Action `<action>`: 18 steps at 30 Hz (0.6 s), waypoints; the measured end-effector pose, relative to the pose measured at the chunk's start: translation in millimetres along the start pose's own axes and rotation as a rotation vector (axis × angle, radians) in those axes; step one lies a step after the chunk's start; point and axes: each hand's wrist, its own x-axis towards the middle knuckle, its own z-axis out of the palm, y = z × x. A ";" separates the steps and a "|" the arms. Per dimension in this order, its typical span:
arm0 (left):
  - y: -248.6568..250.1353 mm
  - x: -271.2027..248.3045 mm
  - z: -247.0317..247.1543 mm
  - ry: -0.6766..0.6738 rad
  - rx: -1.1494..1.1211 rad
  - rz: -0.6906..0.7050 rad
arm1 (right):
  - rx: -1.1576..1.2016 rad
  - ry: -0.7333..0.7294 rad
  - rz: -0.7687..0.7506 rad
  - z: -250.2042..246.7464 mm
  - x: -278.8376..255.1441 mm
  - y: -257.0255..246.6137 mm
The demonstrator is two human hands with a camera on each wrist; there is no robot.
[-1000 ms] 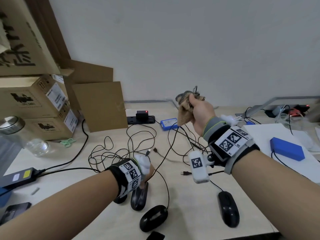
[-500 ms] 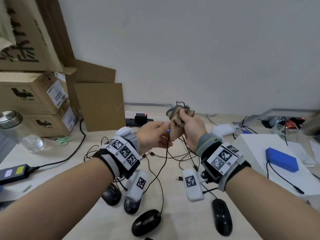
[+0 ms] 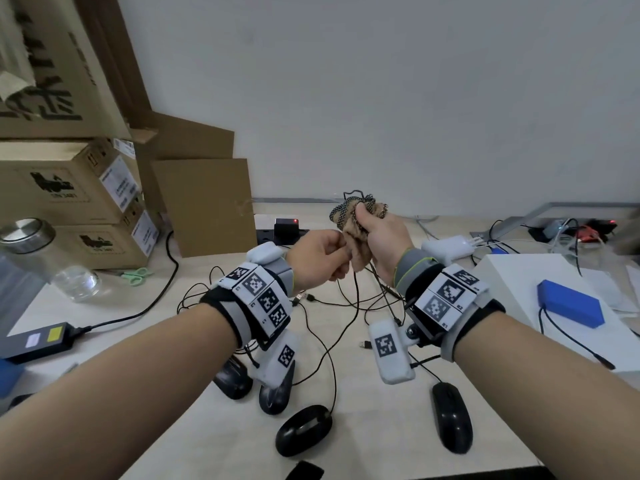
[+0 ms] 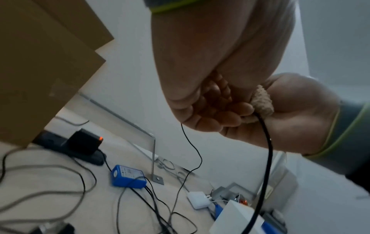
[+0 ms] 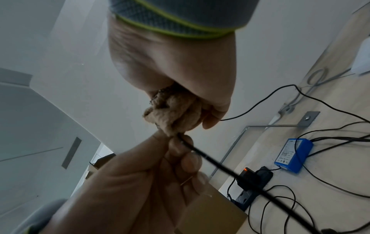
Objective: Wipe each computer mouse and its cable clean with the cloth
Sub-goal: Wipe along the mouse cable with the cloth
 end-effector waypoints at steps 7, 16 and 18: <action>3.3 4.4 -5.4 -0.037 -0.037 -0.017 | 0.106 0.012 0.020 4.7 -6.1 -6.1; -6.2 3.8 -12.7 -0.054 0.419 0.074 | 0.119 0.099 -0.024 6.3 0.0 -10.4; -14.6 0.7 -13.0 -0.207 0.817 0.120 | 0.146 0.129 -0.055 4.2 4.2 -19.7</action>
